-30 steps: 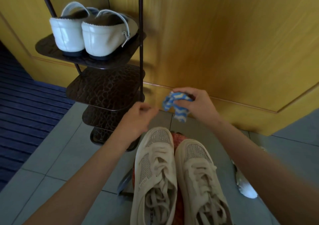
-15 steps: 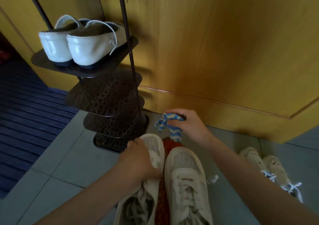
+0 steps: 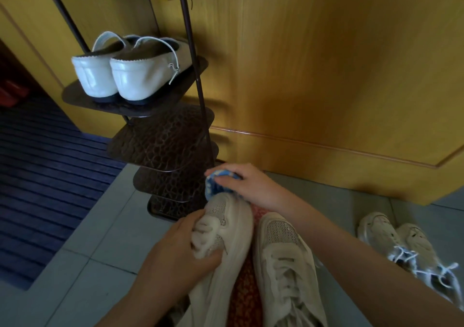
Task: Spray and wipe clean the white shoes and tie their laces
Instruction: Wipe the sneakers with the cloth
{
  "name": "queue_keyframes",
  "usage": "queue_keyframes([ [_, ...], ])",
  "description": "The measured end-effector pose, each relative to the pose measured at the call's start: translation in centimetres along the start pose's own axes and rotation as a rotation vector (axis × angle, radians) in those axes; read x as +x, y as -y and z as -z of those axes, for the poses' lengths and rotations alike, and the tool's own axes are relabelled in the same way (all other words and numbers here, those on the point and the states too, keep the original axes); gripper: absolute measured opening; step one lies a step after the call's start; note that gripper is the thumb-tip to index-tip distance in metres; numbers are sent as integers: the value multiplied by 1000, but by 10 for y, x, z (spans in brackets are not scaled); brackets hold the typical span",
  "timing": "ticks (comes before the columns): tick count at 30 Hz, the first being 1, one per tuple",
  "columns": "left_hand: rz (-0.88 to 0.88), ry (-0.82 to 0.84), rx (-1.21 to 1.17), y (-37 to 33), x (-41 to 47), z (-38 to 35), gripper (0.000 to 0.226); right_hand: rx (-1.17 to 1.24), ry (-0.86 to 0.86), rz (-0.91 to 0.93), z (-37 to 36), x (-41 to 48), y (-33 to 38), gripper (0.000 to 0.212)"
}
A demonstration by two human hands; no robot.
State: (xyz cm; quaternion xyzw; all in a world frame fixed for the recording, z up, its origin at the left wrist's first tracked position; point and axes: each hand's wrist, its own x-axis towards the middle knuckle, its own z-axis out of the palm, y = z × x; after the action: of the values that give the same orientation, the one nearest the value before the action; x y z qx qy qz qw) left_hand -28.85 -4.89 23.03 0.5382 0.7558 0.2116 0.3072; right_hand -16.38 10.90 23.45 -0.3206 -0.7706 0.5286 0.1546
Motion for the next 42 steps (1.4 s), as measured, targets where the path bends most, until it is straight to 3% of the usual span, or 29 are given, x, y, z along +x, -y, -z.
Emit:
queue_keyframes([
  [3, -18, -38, -1, 1, 2, -2, 73, -227, 132, -133, -7, 3, 3, 33],
  [6, -25, -31, -20, 4, 1, -2, 81, -198, 107, -194, -3, -4, 1, 34],
  [8, -16, -44, -52, 7, 0, -2, 86, -181, 79, -172, 2, -14, 0, 34],
  [12, -15, -57, -72, 13, 1, -2, 71, -158, 10, -80, 5, -42, -9, 20],
  [16, -17, -52, -83, 15, 1, -1, 71, -208, -44, -21, 1, -65, -13, 37],
  [22, -34, -45, -68, 17, 3, 3, 54, -249, -180, 77, -12, -82, -16, 40],
  [28, -32, -53, -116, 20, 3, 6, 47, -380, -103, 151, -25, -95, -16, 40],
  [31, -31, -56, -118, 21, 2, 7, 46, -265, 7, 114, -23, -102, -8, 34],
  [33, -29, -61, -131, 21, 1, 7, 47, -88, -69, 95, -10, -98, 2, 27],
  [35, -25, -64, -147, 21, 1, 6, 48, 47, -297, 67, 8, -81, 9, 28],
  [37, -20, -62, -159, 21, 0, 5, 47, 72, -405, 7, 16, -54, 12, 26],
  [42, 1, -77, -182, 21, 2, 5, 60, -250, -93, -80, -21, -15, 2, 27],
])
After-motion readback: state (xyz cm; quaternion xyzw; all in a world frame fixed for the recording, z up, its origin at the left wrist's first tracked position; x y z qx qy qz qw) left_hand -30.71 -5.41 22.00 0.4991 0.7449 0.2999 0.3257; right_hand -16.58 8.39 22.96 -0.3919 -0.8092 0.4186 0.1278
